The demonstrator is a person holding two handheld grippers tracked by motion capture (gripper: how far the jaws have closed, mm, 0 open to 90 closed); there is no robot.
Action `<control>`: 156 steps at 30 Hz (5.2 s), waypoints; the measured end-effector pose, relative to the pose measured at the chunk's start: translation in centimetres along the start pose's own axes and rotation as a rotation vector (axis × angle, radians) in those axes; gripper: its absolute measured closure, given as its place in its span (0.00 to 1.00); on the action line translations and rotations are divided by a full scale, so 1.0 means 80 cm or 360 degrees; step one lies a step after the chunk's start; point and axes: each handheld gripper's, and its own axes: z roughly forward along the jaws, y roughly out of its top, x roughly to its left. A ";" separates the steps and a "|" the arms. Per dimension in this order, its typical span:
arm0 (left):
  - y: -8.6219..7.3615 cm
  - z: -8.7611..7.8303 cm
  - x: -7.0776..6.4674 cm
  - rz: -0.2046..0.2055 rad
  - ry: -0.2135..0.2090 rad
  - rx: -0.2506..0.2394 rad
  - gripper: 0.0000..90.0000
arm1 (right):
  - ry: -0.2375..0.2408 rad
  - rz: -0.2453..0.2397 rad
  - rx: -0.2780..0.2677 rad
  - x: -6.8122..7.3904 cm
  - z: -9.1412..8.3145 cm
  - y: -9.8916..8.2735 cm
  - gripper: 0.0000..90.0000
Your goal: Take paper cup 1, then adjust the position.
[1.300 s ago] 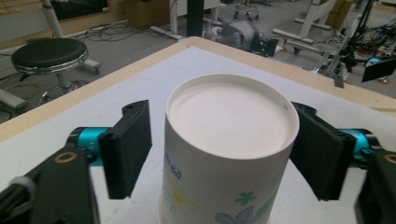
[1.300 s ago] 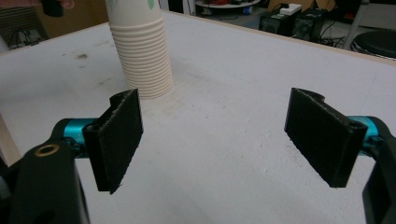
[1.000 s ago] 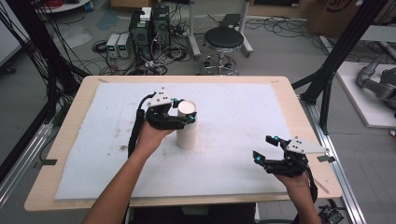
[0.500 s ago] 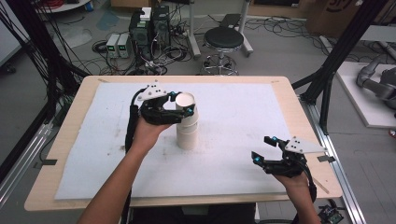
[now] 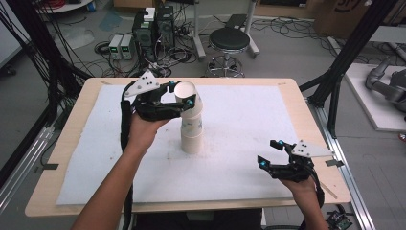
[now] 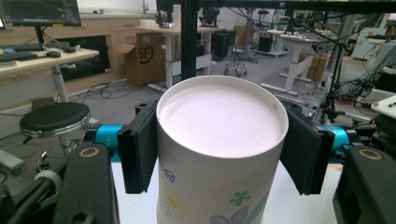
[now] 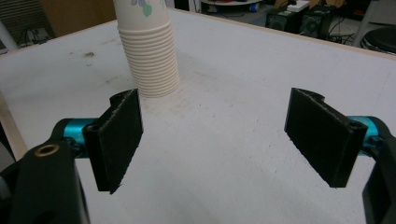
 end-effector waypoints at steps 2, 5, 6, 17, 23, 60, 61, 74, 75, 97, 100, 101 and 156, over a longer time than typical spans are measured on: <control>0.004 -0.005 0.000 -0.0007 -0.0009 -0.0026 0.39 | 0.0000 -0.0002 0.0000 0.000 0.000 0.000 0.22; 0.007 -0.012 -0.002 -0.0029 -0.0028 -0.0040 0.39 | 0.0002 -0.0006 -0.0003 0.001 0.001 0.000 0.22; 0.008 -0.015 -0.003 -0.0029 -0.0038 -0.0043 0.39 | 0.0004 -0.0002 0.0004 0.001 0.002 0.000 0.22; 0.000 -0.051 -0.014 -0.0005 -0.0092 0.0005 0.39 | 0.0018 -0.0018 0.0007 0.004 0.005 -0.001 0.22; -0.019 -0.072 -0.014 -0.0028 -0.0110 0.0014 0.39 | 0.0025 -0.0025 0.0008 0.007 0.007 0.000 0.22; -0.089 -0.070 -0.037 -0.0067 -0.0260 0.0156 0.39 | 0.0227 -0.0097 0.0031 0.032 0.038 0.021 0.22; -0.090 -0.068 -0.038 -0.0063 -0.0269 0.0162 0.39 | 0.0244 -0.0090 0.0038 0.034 0.040 0.022 0.22; -0.102 -0.047 -0.055 -0.0035 -0.0389 0.0234 0.39 | 0.0494 -0.0174 0.0053 0.061 0.073 0.041 0.22; -0.103 -0.046 -0.056 -0.0031 -0.0395 0.0239 0.39 | 0.0513 -0.0178 0.0055 0.063 0.076 0.041 0.22; -0.118 -0.005 -0.086 -0.0004 -0.0608 0.0313 0.39 | 0.0739 -0.0195 0.0076 0.090 0.096 0.038 0.22; -0.118 0.000 -0.090 -0.0006 -0.0631 0.0310 0.39 | 0.0750 -0.0195 0.0074 0.091 0.096 0.037 0.22; -0.118 0.000 -0.091 -0.0008 -0.0634 0.0312 0.39 | 0.0764 -0.0198 0.0067 0.092 0.097 0.037 0.22; -0.105 -0.012 -0.088 0.0079 -0.0754 0.0543 0.16 | 0.0905 -0.0466 0.0352 0.106 0.119 0.066 0.36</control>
